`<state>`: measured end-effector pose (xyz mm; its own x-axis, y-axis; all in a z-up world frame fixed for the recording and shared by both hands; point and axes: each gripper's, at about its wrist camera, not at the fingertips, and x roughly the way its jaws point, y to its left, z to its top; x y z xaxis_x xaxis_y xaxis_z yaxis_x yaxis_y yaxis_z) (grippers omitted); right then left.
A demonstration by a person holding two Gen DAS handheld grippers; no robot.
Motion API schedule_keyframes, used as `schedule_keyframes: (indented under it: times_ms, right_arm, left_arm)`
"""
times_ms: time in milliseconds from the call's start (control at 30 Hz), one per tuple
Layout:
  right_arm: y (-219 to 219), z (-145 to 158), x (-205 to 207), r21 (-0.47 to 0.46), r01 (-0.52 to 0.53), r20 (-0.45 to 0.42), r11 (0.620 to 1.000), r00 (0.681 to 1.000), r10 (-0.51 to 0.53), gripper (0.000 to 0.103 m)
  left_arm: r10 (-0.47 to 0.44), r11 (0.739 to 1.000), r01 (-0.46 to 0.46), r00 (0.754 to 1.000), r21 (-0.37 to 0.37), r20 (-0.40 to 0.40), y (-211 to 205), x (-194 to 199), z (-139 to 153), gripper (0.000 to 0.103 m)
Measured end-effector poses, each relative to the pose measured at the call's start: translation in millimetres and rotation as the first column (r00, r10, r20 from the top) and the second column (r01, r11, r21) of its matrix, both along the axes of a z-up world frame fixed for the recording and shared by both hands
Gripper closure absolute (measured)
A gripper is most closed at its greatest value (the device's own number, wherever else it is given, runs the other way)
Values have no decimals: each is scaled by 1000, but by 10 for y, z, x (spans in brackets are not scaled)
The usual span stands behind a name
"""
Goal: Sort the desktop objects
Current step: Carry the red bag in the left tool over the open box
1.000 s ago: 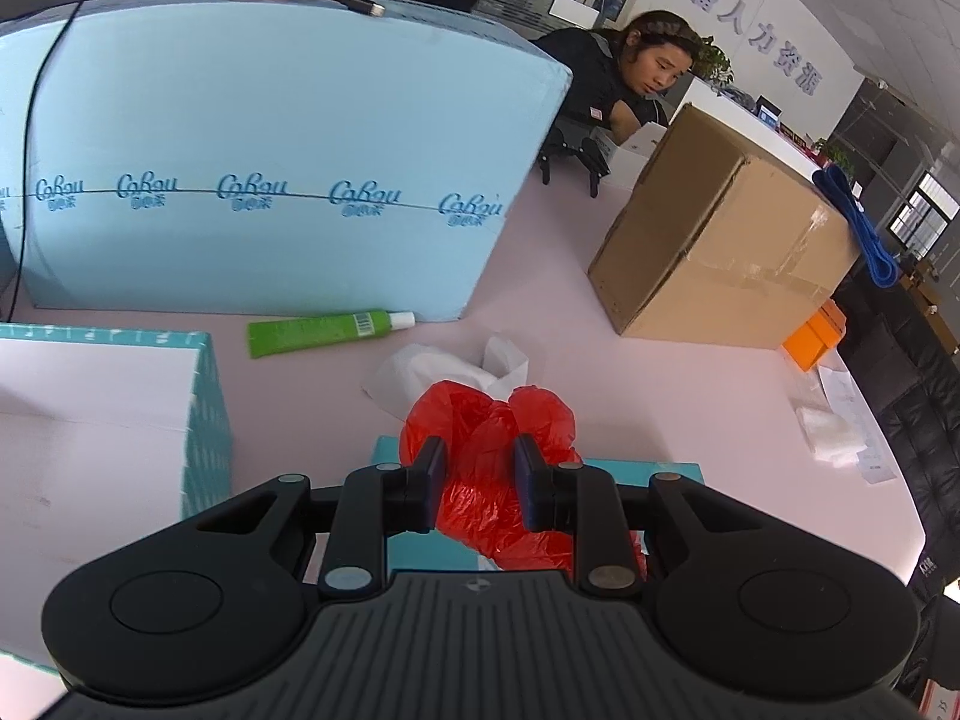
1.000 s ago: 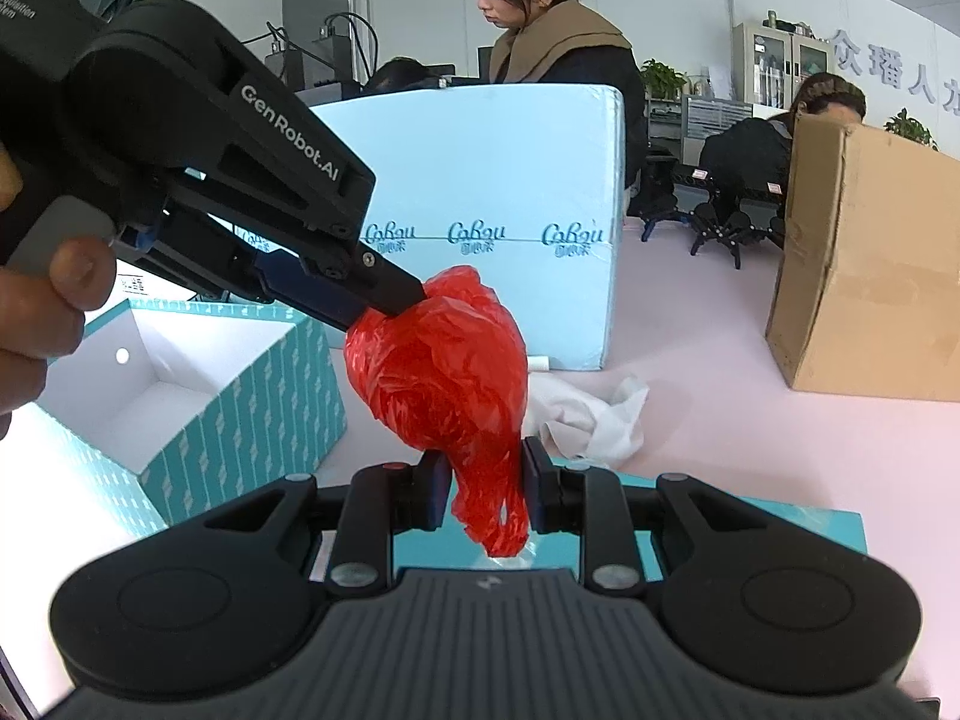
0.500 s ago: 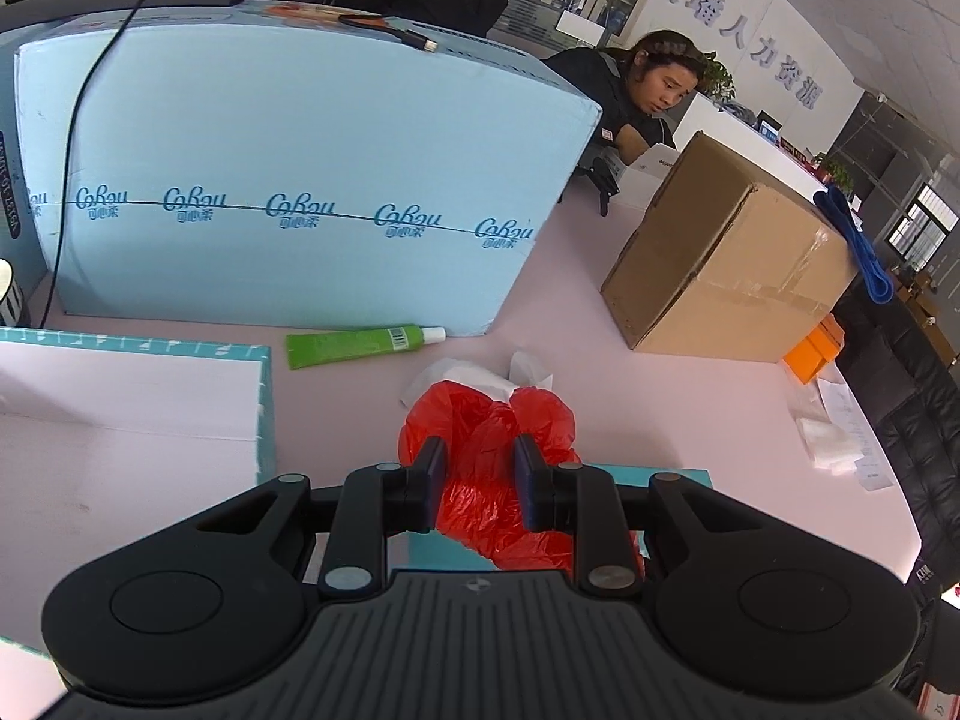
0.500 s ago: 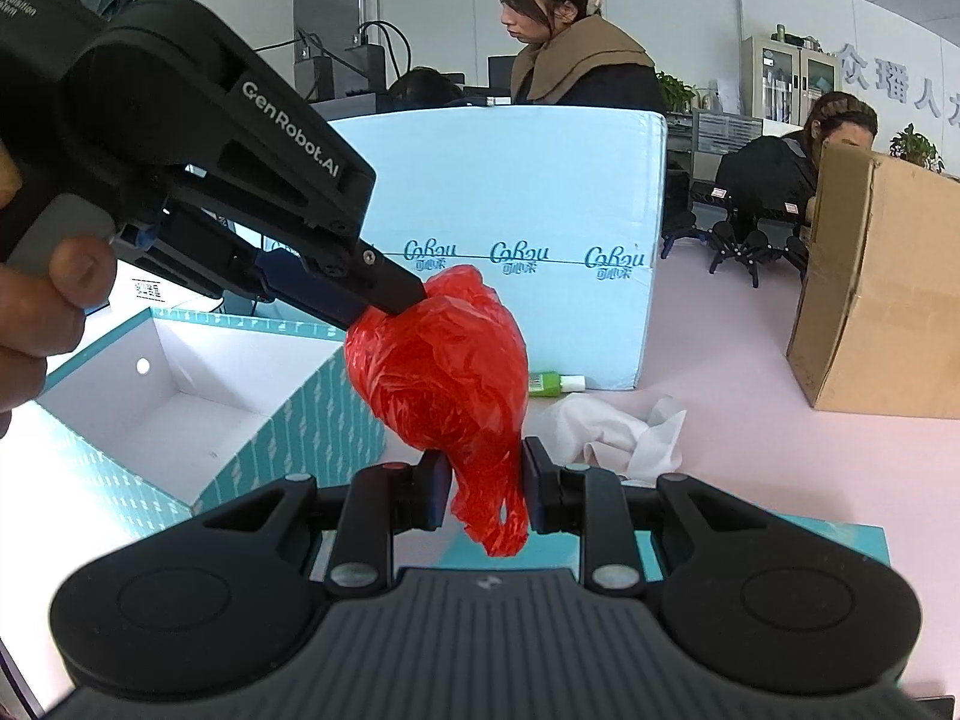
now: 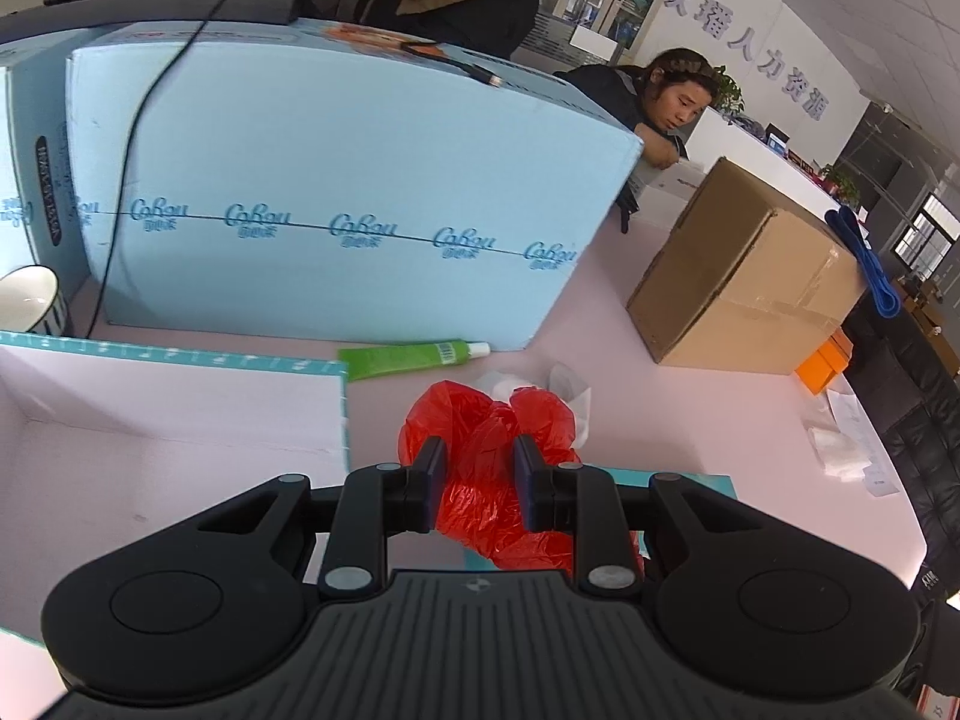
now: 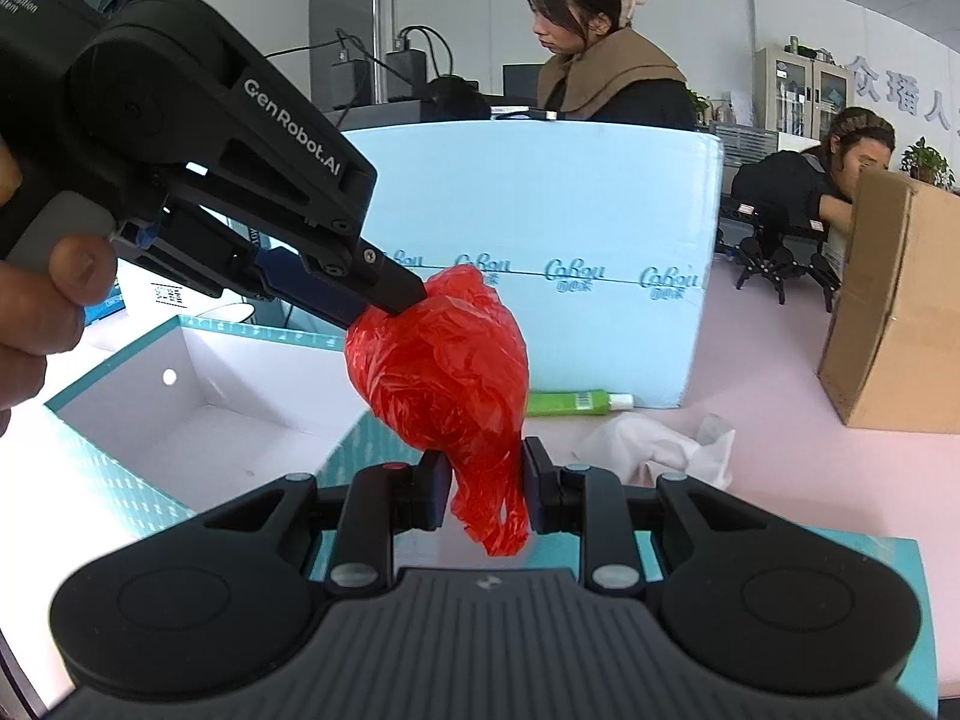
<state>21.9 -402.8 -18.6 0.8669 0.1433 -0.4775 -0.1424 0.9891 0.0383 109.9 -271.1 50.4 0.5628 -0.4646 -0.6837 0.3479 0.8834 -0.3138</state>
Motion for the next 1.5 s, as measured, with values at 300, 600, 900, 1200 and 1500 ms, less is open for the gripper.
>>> schedule_keyframes:
  times_ms: [300,600,900,1200,1500]
  right_arm:
    - [300,26,33,-2,-28,18,1000,999,28,76]
    - [573,52,88,-9,-74,32,997,997,74,76]
    - [842,66,174,-19,-159,35,987,987,160,76]
    - [1059,73,332,-27,-238,33,971,970,239,76]
    - [1237,32,504,-35,-308,5,951,951,308,76]
  left_arm:
    - [32,999,-32,999,-3,14,336,8,46,82]
    - [84,996,-84,996,-6,26,653,-9,90,82]
    - [165,986,-165,986,-7,32,987,-4,117,82]
    - [238,971,-237,971,-10,37,1253,30,126,82]
    - [304,953,-304,953,-7,11,1504,96,46,82]
